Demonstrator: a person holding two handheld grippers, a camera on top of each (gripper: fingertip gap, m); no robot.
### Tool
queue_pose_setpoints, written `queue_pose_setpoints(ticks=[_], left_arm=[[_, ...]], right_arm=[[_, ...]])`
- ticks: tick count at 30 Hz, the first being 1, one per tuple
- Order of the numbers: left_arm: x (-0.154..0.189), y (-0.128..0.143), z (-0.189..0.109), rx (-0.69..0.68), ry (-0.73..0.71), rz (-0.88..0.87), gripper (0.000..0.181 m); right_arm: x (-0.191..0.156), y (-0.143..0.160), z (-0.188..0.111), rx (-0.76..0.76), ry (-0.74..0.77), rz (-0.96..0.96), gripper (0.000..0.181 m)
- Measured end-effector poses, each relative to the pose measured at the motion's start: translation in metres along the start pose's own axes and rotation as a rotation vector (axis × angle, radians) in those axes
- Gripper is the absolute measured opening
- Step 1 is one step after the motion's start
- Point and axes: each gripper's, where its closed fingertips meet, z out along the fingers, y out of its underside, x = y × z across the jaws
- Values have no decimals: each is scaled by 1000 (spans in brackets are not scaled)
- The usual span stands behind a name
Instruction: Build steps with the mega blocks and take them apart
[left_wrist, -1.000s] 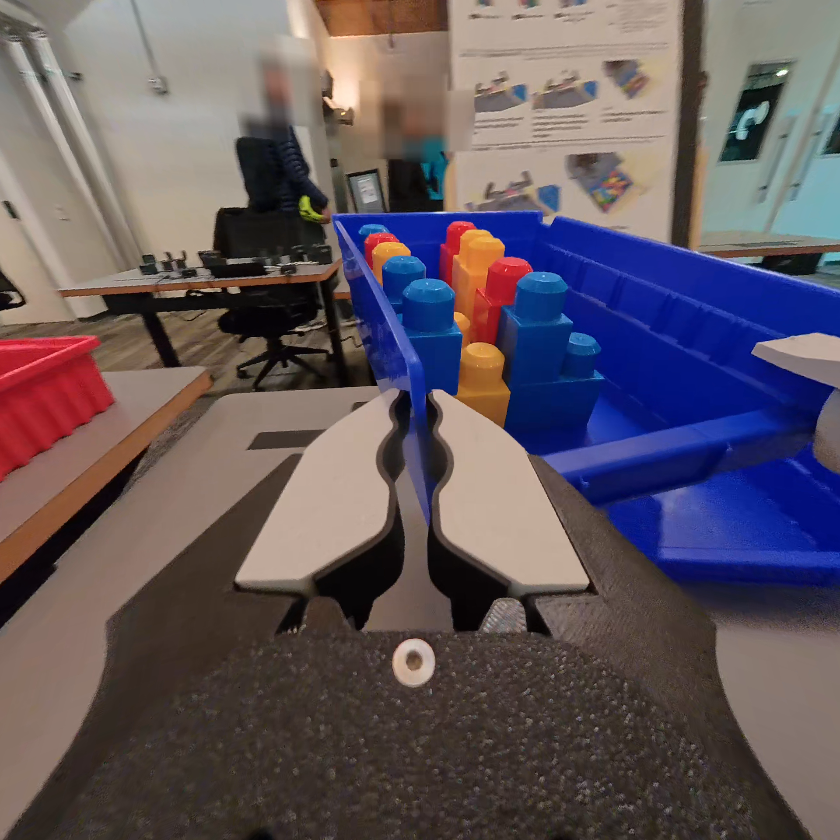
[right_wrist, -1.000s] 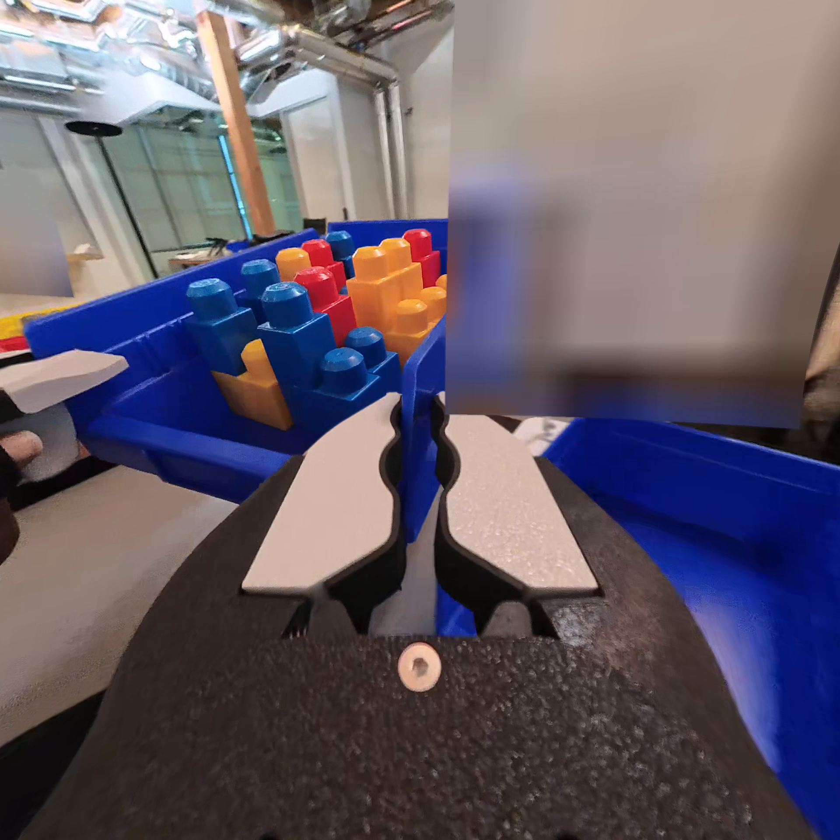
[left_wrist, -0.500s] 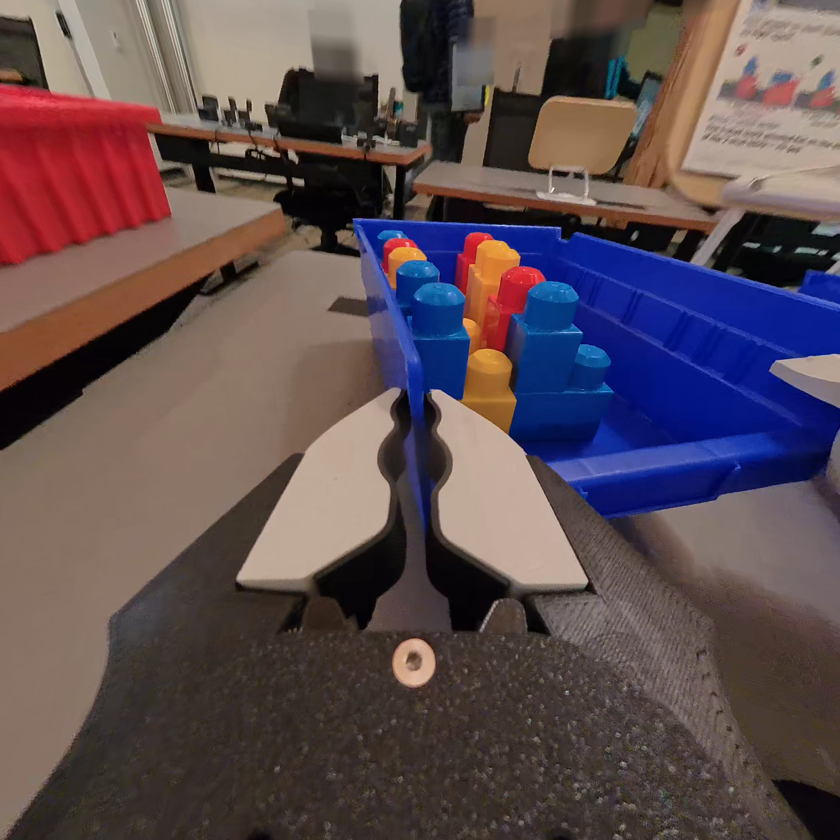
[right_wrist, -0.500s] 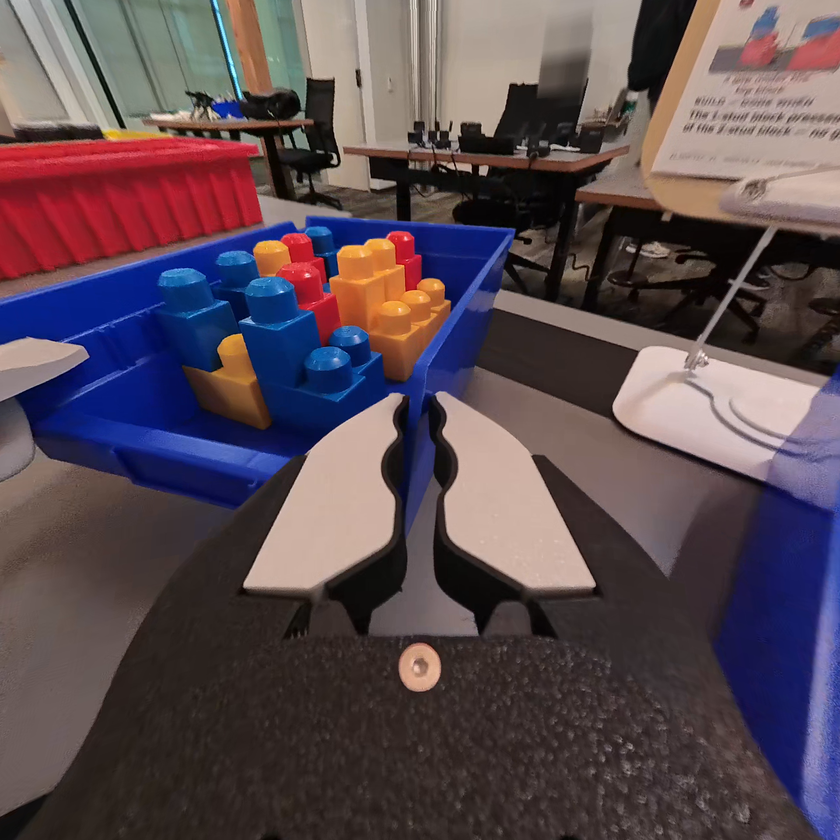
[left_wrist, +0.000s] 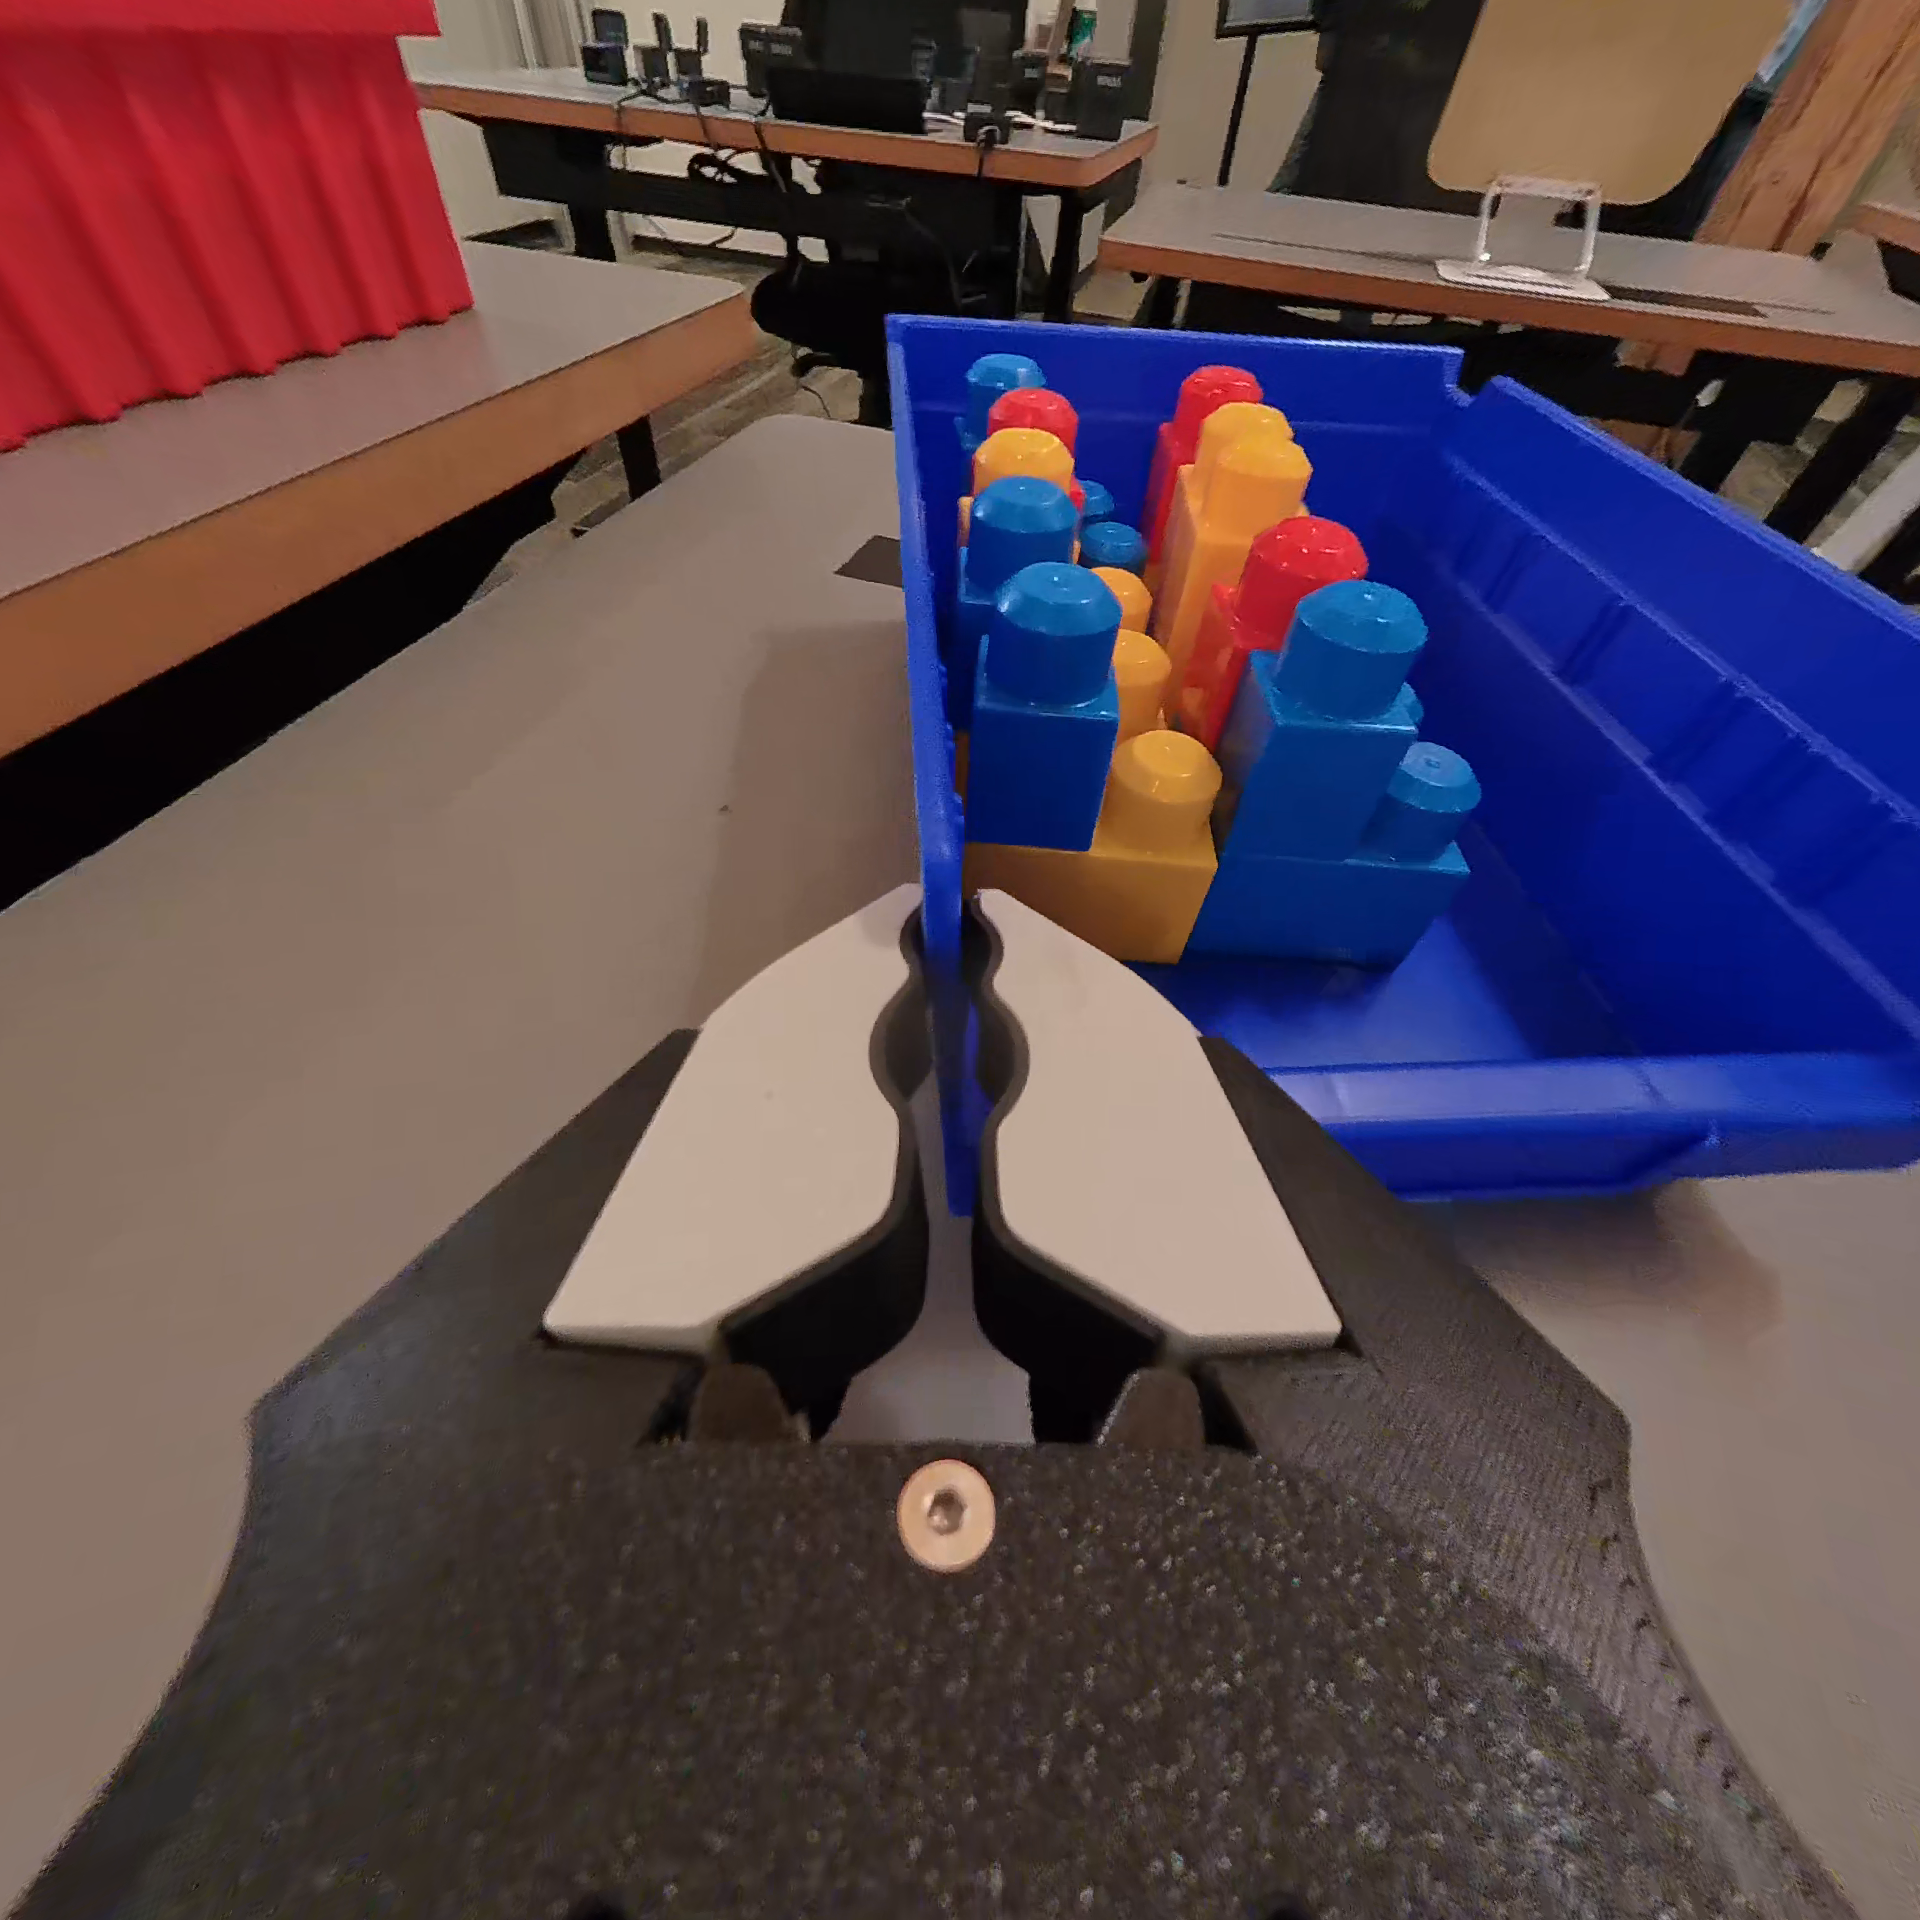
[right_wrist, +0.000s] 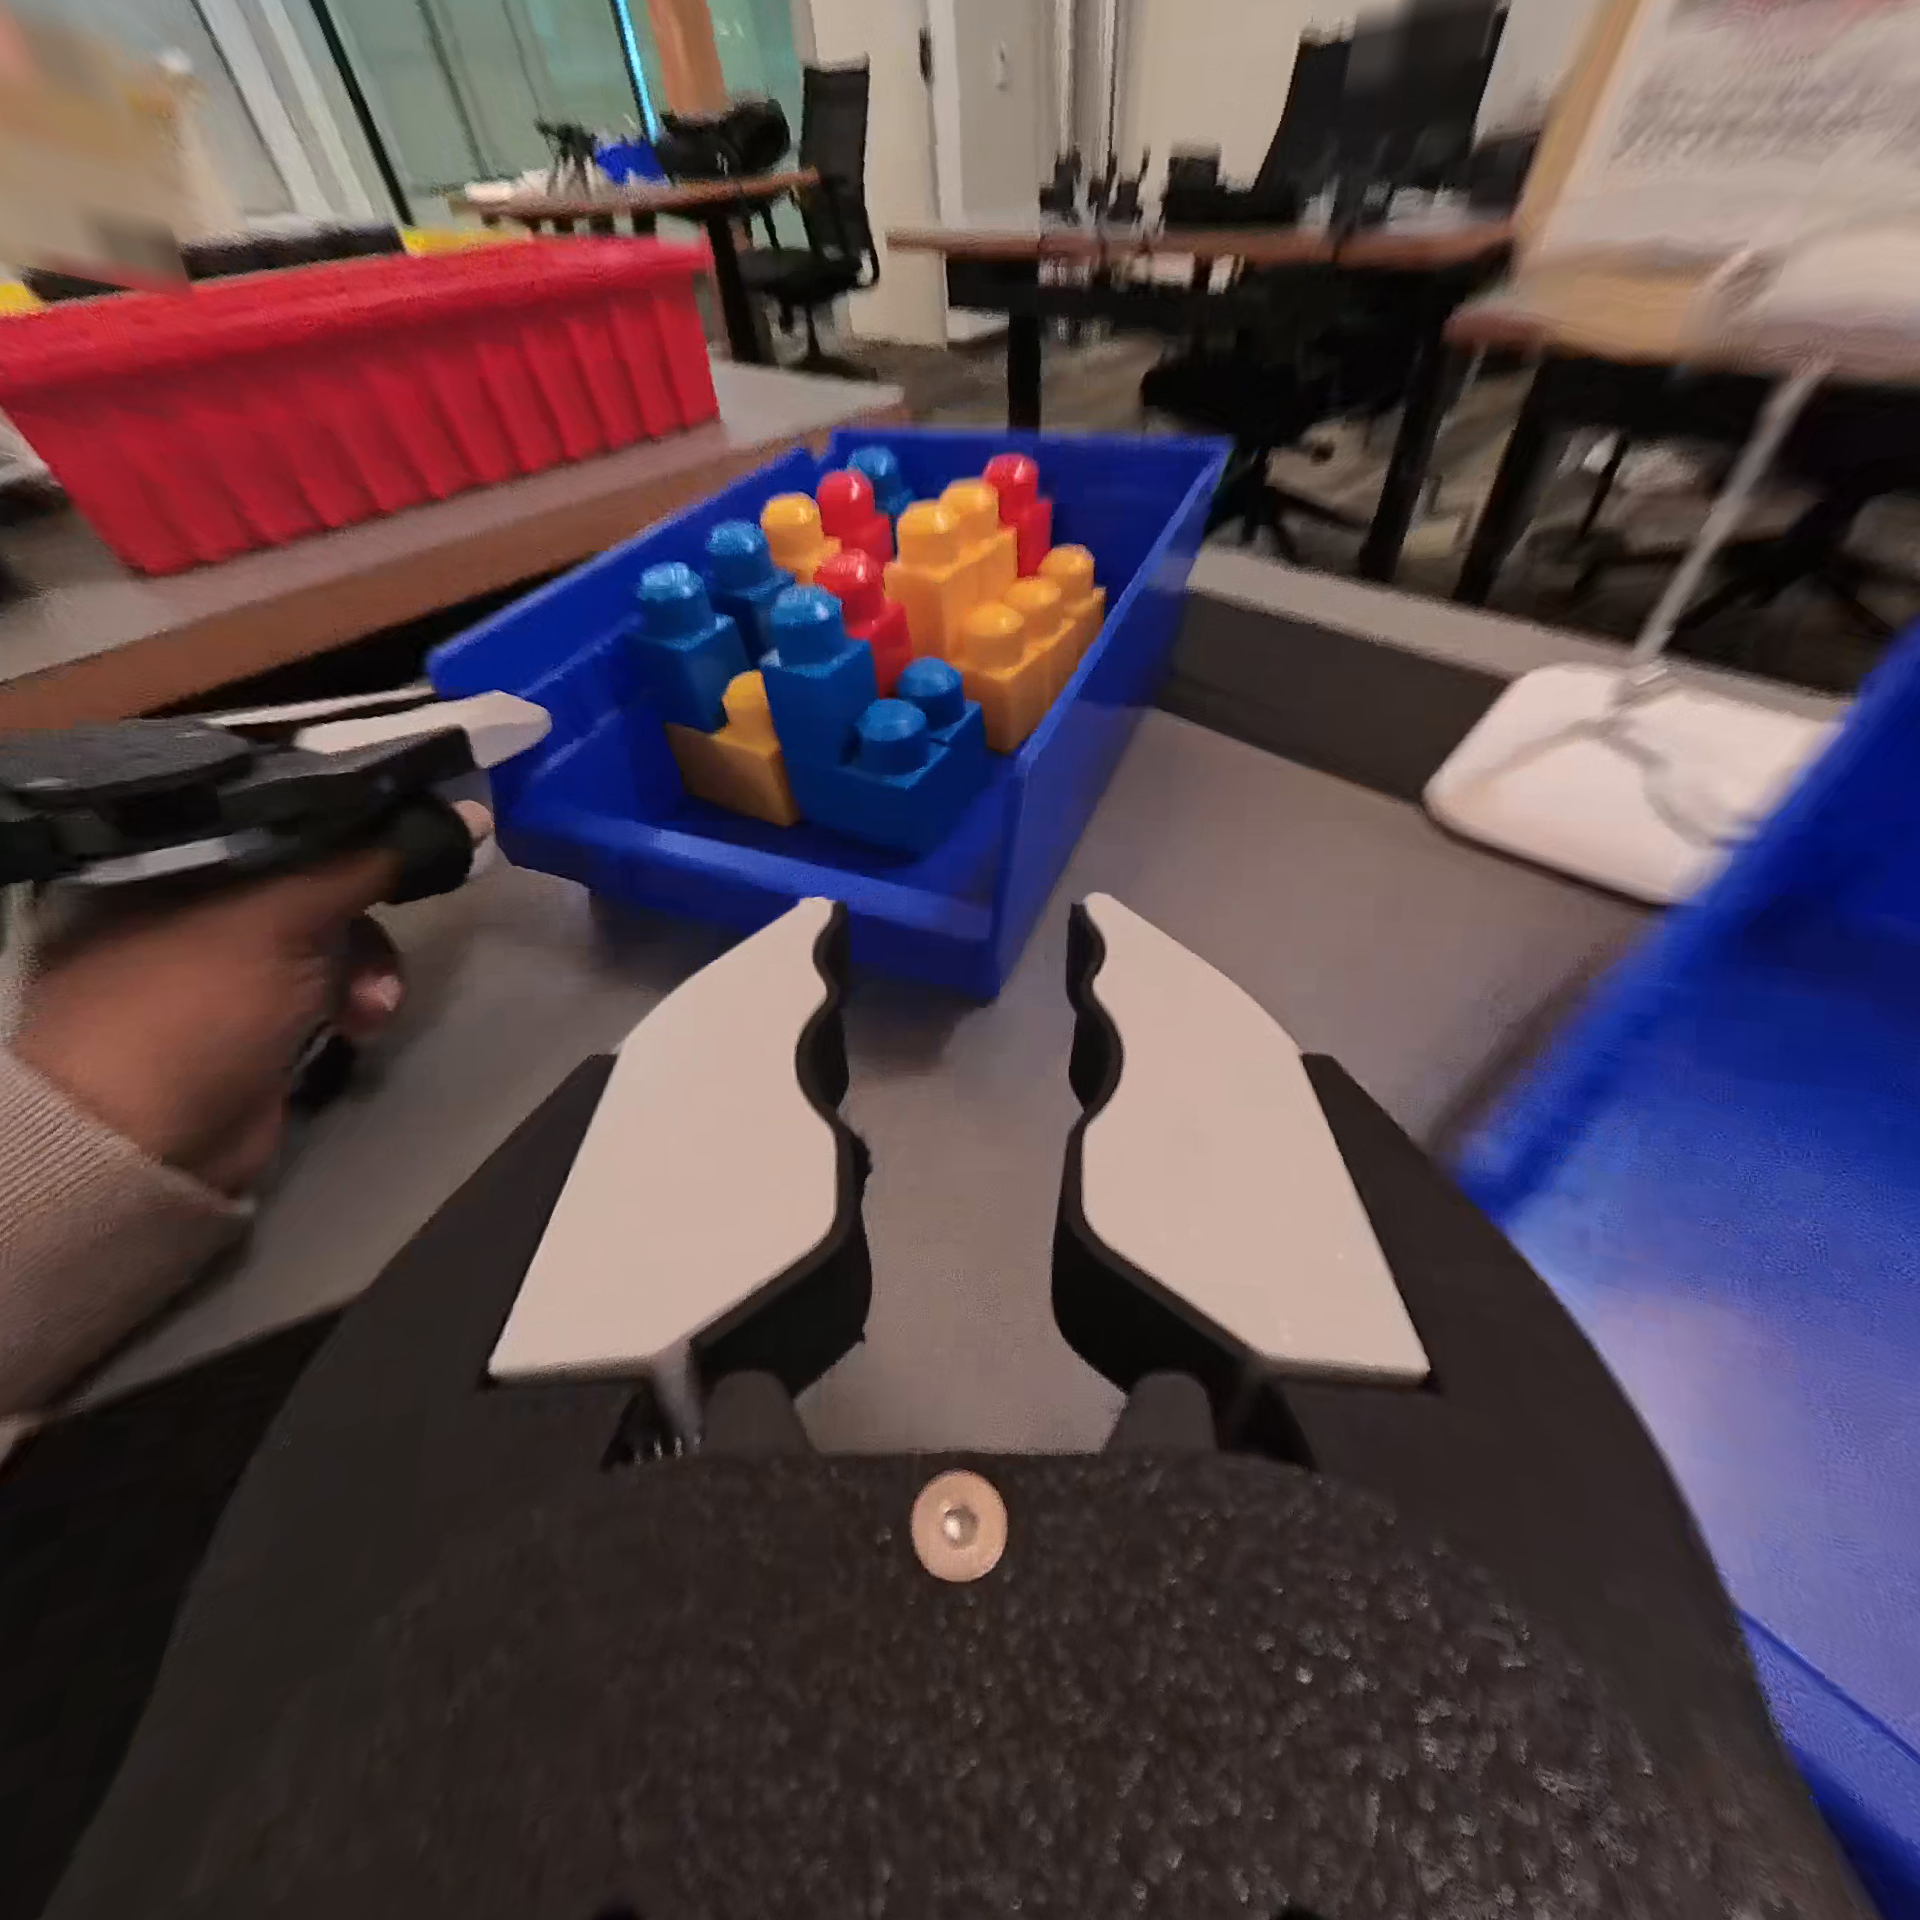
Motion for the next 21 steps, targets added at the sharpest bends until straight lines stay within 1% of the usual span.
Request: queue_pose_setpoints(ticks=[1,2,3,5,7,8,9,10,12,13,15,17,18,20,21], left_arm=[[4,1,-2,3,11,13,5],[7,1,-4,5,21,33,5],[11,2,-5,6,36,49,6],[17,3,-8,11,63,73,7],[19,4,-9,13,68,85,7],[19,4,-9,14,70,88,7],[20,4,-9,16,73,93,9],[21,4,-9,17,76,101,11],[23,5,-10,20,79,119,13],[24,5,-10,22,82,125,15],[25,5,-11,25,91,129,15],[26,5,-11,27,97,127,16],[26,5,-12,28,101,128,17],[27,5,-13,33,108,131,17],[27,4,-13,36,111,132,18]], right_arm=[[10,-10,-26,36,28,-28,40],[27,-19,-53,59,74,-50,40],[51,-26,-79,60,137,-69,43],[114,-31,-131,42,309,-87,49],[175,-22,-171,-23,450,-74,54],[198,-12,-181,-74,471,-41,61],[211,0,-182,-128,436,4,65],[216,13,-177,-184,365,67,67],[217,44,-164,-343,262,158,79],[217,56,-158,-394,250,162,77],[221,75,-147,-458,278,147,62],[233,80,-143,-428,346,111,27],[237,79,-144,-402,368,152,22],[255,80,-157,-383,477,155,5],[260,82,-166,-363,497,171,3]])
